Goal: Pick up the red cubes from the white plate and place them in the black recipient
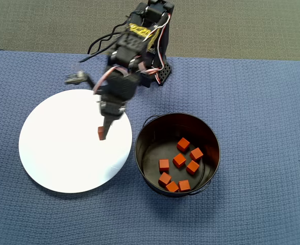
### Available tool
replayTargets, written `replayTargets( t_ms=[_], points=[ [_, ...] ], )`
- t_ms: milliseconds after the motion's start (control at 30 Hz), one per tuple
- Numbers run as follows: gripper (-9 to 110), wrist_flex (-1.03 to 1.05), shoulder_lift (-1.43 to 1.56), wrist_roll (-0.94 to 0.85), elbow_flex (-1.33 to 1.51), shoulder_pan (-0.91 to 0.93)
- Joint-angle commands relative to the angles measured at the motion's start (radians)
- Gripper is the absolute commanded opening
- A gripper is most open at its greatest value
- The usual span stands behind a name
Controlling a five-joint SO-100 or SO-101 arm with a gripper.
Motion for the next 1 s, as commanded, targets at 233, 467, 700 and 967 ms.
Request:
replayTargets(
  t_ms=[233, 467, 700, 967],
  points=[
    [35, 0.058, 0.014, 0.1, -0.032, -0.426],
    [24, -0.026, 0.103, -0.187, 0.077, -0.014],
    [14, -0.304, 0.166, -0.298, 0.324, 0.267],
    [10, -0.178, 0.299, 0.057, 0.439, 0.14]
  ],
)
